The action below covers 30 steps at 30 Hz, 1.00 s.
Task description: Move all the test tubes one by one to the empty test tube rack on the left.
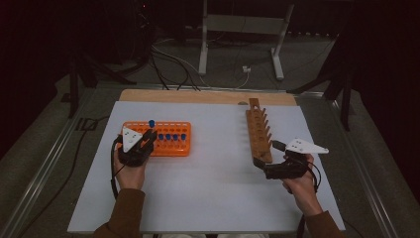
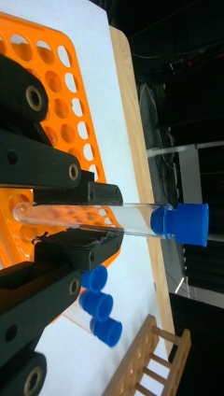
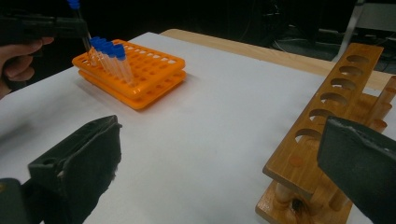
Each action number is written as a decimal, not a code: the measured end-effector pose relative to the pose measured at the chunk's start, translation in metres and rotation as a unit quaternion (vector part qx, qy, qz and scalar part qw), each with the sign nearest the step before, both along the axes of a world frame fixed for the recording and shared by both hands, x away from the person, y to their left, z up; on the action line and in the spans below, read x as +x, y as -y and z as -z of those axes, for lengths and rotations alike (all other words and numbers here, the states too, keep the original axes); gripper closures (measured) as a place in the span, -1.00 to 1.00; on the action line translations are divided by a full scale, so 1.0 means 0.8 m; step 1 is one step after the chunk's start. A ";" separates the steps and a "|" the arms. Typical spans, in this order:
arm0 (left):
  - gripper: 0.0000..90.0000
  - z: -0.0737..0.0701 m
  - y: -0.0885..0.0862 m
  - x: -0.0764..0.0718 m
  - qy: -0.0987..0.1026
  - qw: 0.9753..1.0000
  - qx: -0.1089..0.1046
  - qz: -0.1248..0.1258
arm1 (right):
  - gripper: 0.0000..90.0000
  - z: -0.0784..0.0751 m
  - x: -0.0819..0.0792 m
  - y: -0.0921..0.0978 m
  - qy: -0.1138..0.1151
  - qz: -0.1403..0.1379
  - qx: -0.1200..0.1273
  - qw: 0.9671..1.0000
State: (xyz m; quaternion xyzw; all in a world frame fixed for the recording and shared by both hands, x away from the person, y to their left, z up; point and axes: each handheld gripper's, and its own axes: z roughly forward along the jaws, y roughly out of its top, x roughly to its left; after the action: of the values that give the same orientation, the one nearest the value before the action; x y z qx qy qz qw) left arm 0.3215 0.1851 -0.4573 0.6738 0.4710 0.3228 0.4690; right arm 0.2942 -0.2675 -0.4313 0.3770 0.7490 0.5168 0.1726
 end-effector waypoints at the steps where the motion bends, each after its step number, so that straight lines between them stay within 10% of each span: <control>1: 0.74 0.001 0.000 0.001 -0.001 1.000 0.001 0.000 | -1.00 0.000 0.000 0.000 0.000 0.000 -0.001 1.000; 30: 0.74 0.028 -0.002 0.015 -0.017 1.000 -0.012 -0.007 | -1.00 0.002 0.001 0.000 -0.003 0.000 -0.003 1.000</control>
State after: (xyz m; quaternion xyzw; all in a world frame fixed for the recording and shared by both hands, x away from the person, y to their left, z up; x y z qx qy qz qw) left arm 0.3332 0.1867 -0.4798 0.6702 0.4877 0.3086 0.4667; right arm 0.2947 -0.2675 -0.4330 0.3780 0.7512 0.5134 0.1710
